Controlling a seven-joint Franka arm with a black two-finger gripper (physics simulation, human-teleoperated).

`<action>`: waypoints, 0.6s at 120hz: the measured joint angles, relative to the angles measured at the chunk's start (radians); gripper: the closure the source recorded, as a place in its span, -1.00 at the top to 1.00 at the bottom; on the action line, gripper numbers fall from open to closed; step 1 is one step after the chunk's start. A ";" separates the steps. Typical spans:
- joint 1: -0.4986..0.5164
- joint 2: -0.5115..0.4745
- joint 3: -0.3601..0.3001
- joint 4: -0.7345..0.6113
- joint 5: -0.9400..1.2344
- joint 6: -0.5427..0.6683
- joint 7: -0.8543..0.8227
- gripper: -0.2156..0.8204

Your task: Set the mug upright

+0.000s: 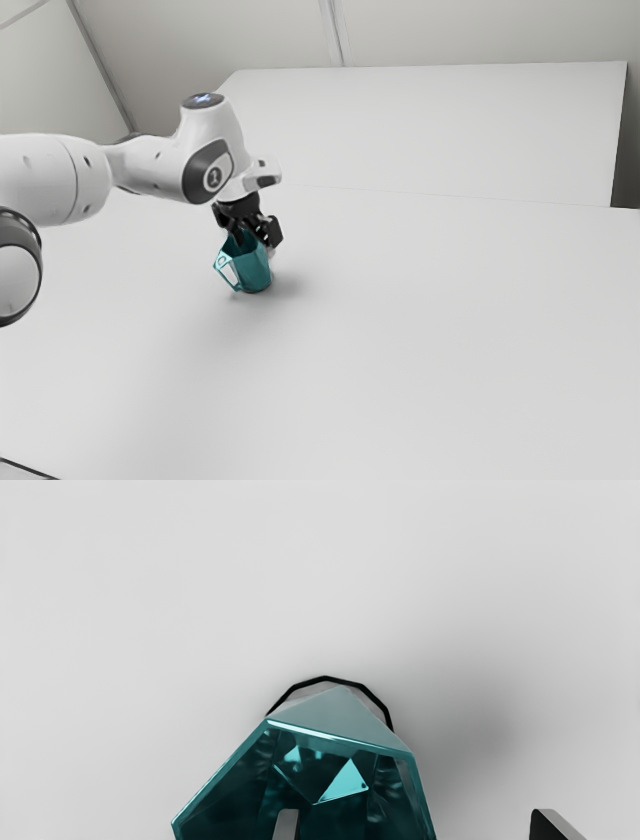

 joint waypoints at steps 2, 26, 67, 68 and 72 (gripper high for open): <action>0.000 -0.007 0.000 0.000 0.000 -0.002 0.000 0.37; -0.008 -0.103 0.015 0.002 0.000 -0.039 0.003 0.50; -0.024 -0.188 0.064 0.220 0.028 -0.300 0.031 0.57; -0.025 -0.189 0.065 0.226 0.029 -0.307 0.031 0.57; -0.027 -0.196 0.065 0.246 0.031 -0.334 0.033 0.57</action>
